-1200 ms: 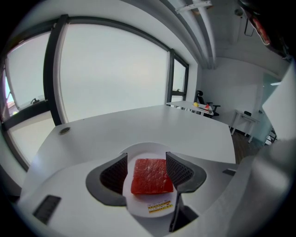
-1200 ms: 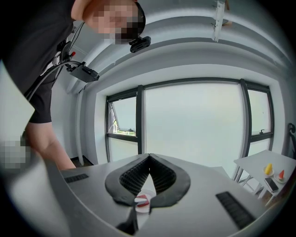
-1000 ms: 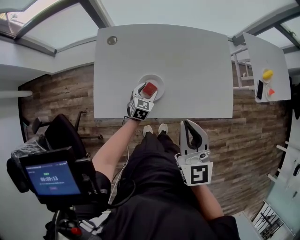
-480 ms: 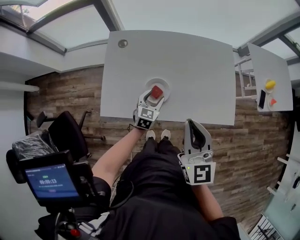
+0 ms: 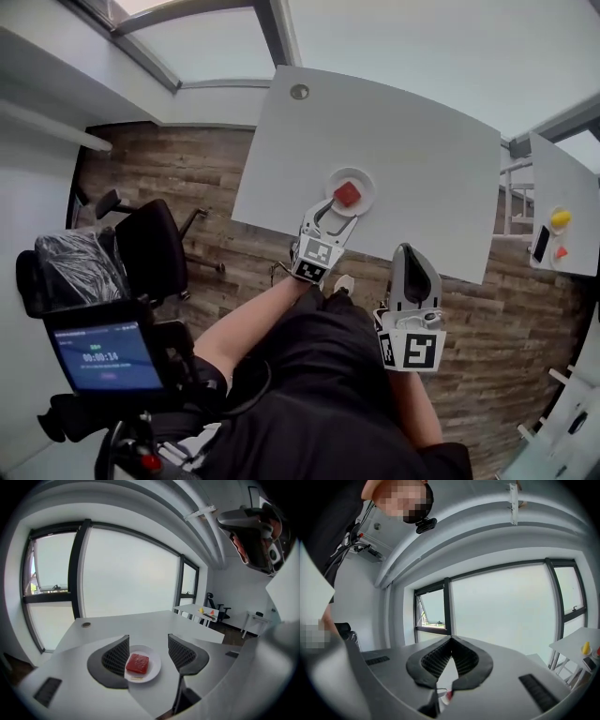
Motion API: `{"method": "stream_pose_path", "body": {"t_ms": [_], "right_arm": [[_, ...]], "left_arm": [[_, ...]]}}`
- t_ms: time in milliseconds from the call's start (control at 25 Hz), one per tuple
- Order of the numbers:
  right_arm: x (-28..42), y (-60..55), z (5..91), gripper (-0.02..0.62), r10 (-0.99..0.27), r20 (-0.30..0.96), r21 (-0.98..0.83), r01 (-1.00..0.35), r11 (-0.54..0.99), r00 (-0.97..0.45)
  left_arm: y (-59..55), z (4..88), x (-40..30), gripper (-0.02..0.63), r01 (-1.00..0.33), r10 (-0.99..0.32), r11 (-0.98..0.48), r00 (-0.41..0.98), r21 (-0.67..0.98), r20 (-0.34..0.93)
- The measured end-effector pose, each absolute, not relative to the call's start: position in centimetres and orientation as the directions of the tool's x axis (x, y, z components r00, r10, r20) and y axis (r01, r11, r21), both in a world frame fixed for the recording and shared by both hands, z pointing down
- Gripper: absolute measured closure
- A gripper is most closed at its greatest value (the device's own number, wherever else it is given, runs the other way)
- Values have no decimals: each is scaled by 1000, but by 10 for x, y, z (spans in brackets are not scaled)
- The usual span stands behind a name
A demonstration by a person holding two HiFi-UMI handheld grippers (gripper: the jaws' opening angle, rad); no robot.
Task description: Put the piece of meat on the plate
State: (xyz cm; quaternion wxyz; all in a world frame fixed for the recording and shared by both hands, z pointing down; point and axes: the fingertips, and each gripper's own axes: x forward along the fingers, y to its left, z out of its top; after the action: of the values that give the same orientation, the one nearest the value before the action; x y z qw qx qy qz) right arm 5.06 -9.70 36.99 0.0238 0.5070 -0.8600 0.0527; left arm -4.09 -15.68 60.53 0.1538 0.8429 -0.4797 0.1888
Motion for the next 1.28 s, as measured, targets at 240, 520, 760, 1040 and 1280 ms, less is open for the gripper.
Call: {"method": "stream_pose_path", "body": {"t_ms": [240, 520, 760, 1040, 1280], "right_arm": [[40, -78, 361, 591, -863, 77, -66, -866, 495, -499], [37, -74, 350, 591, -862, 43, -49, -863, 503, -505], [34, -65, 344, 591, -856, 27, -36, -856, 515, -516], [36, -44, 336, 591, -856, 19, -18, -856, 516, -517], [33, -45, 336, 591, -849, 20, -14, -849, 527, -528]], "left_arm": [[-139, 536, -55, 360, -900, -824, -421, 430, 108, 370], [-122, 465, -51, 360, -901, -866, -419, 435, 114, 247], [-101, 431, -53, 360, -906, -882, -408, 422, 112, 210], [-63, 396, -56, 360, -913, -900, -390, 406, 122, 160], [-58, 380, -61, 360, -914, -917, -377, 391, 152, 75]]}}
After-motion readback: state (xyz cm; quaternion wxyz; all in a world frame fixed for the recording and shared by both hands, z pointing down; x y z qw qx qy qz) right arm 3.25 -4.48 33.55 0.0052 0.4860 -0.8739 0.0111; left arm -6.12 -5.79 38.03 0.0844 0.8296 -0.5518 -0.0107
